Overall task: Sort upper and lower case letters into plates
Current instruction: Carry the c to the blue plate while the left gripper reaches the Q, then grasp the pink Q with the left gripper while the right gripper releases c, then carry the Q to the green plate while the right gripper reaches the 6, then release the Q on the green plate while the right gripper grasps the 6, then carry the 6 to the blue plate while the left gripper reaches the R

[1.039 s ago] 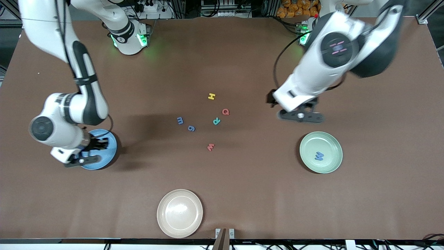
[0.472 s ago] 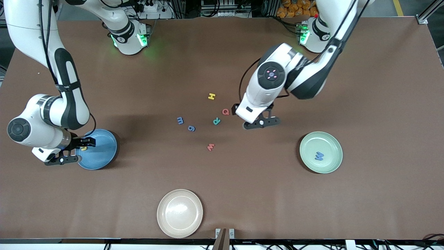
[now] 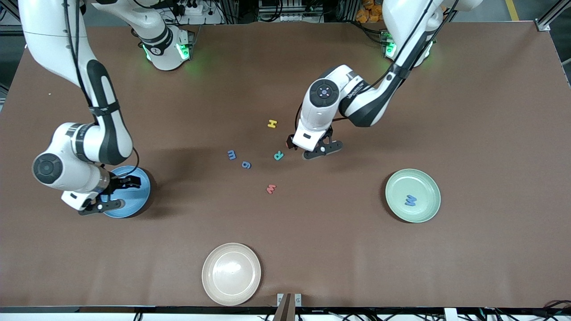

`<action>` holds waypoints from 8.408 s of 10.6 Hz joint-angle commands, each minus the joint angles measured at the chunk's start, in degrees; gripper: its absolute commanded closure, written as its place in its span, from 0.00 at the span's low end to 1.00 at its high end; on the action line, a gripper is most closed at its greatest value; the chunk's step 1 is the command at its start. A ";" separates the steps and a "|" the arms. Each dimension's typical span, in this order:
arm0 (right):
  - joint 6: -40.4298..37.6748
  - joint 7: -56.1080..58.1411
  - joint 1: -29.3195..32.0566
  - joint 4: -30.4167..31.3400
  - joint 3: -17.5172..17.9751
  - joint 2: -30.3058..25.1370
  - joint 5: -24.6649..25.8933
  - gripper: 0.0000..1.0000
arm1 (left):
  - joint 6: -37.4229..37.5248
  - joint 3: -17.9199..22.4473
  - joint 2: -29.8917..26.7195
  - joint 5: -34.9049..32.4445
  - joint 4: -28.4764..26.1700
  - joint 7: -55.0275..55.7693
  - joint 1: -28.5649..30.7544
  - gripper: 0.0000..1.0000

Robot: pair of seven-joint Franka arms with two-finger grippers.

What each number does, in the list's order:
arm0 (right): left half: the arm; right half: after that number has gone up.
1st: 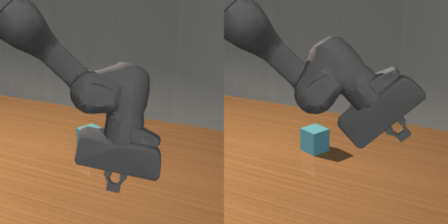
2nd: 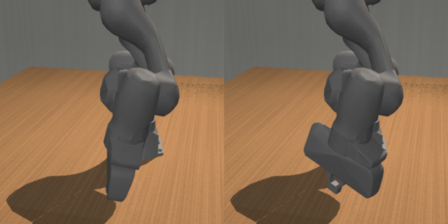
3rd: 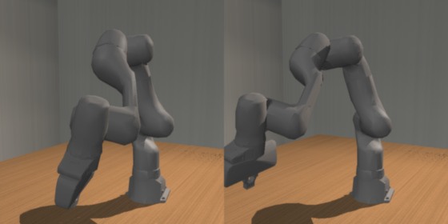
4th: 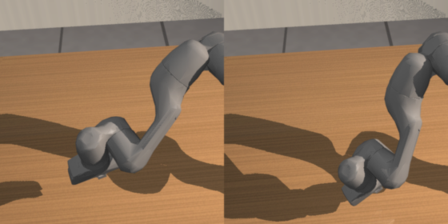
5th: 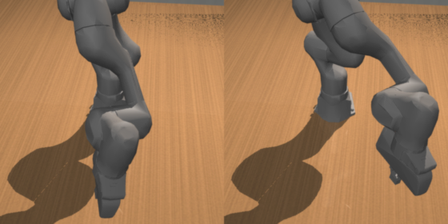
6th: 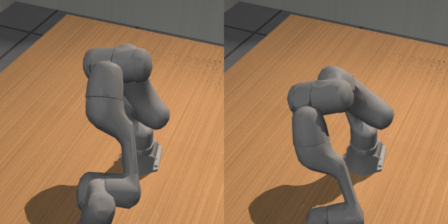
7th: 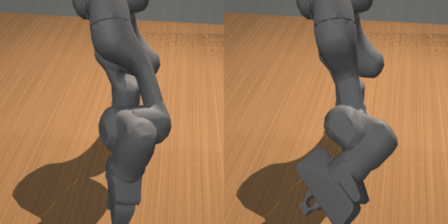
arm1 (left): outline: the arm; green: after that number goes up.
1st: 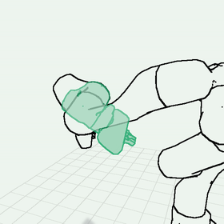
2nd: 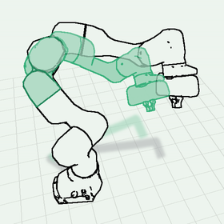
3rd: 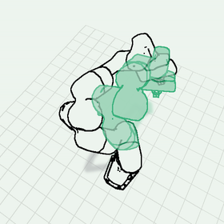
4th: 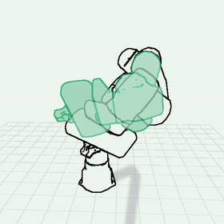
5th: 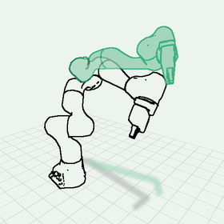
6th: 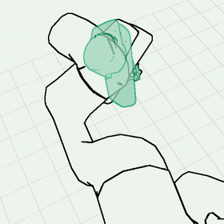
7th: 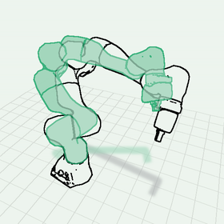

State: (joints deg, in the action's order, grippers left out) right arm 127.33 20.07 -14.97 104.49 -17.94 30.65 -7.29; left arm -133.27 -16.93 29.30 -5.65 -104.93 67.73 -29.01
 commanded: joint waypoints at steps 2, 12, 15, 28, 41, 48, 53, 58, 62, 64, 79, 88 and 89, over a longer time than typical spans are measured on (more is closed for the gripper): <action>-4.35 -0.55 -4.96 -0.34 -0.08 -0.85 -0.53 0.00 | -4.27 0.49 3.48 -2.34 -0.10 6.69 -3.06 0.00; -3.75 -6.62 -19.30 -0.61 0.09 -1.20 -0.89 0.00 | -8.50 0.76 11.57 -11.29 2.89 14.89 -6.59 0.00; -3.58 -6.44 -19.30 -0.61 0.09 -0.85 -5.10 0.00 | -8.50 0.67 11.75 -11.92 2.89 15.06 -6.50 0.22; 4.32 2.08 -29.40 -0.17 0.45 -0.42 -5.02 0.00 | -0.59 0.23 -1.34 -13.07 2.02 8.50 6.04 1.00; 15.49 11.31 -35.48 0.88 1.68 7.85 -5.28 0.00 | 6.09 0.23 -0.39 -12.10 1.74 -26.77 33.84 1.00; 15.67 11.22 -35.39 3.44 2.03 6.79 -5.37 0.00 | 6.09 0.32 -0.29 -12.19 2.10 -26.16 34.81 0.00; 16.64 11.66 -35.57 3.44 2.03 6.53 -5.37 1.00 | 6.70 -0.82 -1.17 -11.75 2.10 -22.21 33.14 0.00; 14.45 11.22 -33.91 3.44 1.85 3.02 -5.37 1.00 | 9.25 -6.26 -1.26 -9.82 3.77 -14.31 32.52 0.00; 12.95 11.22 -24.87 3.00 1.50 -0.41 -5.28 1.00 | 9.26 -7.33 0.40 -9.90 5.61 -3.52 27.88 0.00; 13.03 11.74 -17.67 2.73 1.50 -0.68 -5.28 1.00 | 9.26 -7.33 1.55 -9.90 6.93 1.24 25.85 0.00; 6.71 15.79 5.04 2.30 0.71 -0.41 -5.02 0.00 | 6.44 -1.10 16.93 -10.35 20.82 28.60 -1.83 0.00; 0.29 12.80 -4.01 0.18 0.80 -0.24 -5.37 0.00 | 0.48 -0.91 22.03 -10.43 22.58 33.17 -7.21 0.00; -0.49 12.89 -4.10 0.36 0.89 -0.50 -5.37 0.00 | -0.84 -0.91 22.55 -10.43 22.58 33.17 -7.21 0.00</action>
State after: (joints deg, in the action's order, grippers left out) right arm 128.13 33.15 -19.20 104.13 -17.08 31.39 -11.93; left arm -132.84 -18.57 50.62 -16.33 -83.85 99.63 -35.50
